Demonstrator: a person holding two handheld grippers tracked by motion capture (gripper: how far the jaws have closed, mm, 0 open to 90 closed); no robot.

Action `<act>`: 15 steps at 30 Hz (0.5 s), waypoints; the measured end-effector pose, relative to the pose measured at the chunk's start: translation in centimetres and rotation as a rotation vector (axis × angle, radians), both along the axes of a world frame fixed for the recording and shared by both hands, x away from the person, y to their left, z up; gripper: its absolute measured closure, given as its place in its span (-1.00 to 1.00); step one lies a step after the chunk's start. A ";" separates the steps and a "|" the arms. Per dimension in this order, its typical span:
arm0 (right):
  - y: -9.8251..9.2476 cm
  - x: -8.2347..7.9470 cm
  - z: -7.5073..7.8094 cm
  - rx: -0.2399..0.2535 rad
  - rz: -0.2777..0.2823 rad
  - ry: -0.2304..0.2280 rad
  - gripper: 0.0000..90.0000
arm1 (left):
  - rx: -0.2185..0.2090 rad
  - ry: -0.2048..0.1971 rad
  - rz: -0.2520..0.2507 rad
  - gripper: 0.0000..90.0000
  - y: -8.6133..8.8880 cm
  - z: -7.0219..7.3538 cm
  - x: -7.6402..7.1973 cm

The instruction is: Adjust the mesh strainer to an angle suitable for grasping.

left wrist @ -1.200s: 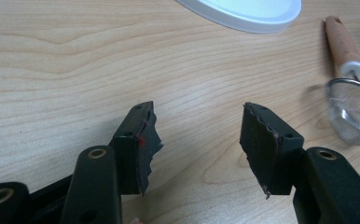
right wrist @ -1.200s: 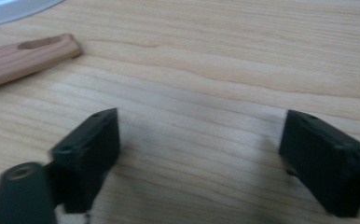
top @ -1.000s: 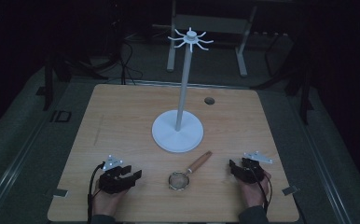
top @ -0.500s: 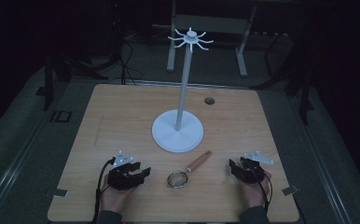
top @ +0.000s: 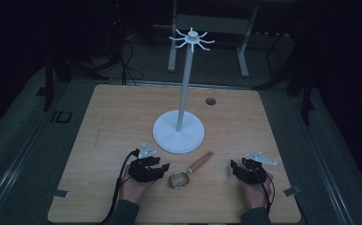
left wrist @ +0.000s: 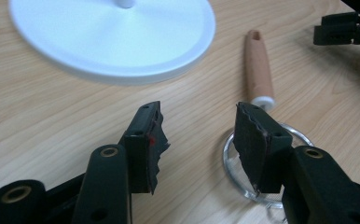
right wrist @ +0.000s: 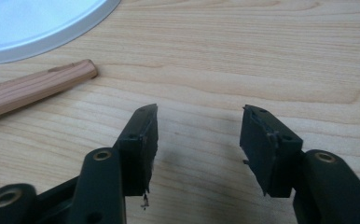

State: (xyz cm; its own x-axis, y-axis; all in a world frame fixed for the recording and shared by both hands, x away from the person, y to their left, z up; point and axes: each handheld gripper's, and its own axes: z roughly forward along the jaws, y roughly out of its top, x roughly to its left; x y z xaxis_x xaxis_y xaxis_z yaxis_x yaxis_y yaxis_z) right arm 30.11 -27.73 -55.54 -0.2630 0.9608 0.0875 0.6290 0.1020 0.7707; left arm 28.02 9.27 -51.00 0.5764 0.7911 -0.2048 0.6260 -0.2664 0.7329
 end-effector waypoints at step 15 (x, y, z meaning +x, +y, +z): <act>-0.5 -0.1 0.3 0.032 0.008 -0.004 0.19 | 0.047 0.063 -0.096 0.23 -4.5 -0.4 1.4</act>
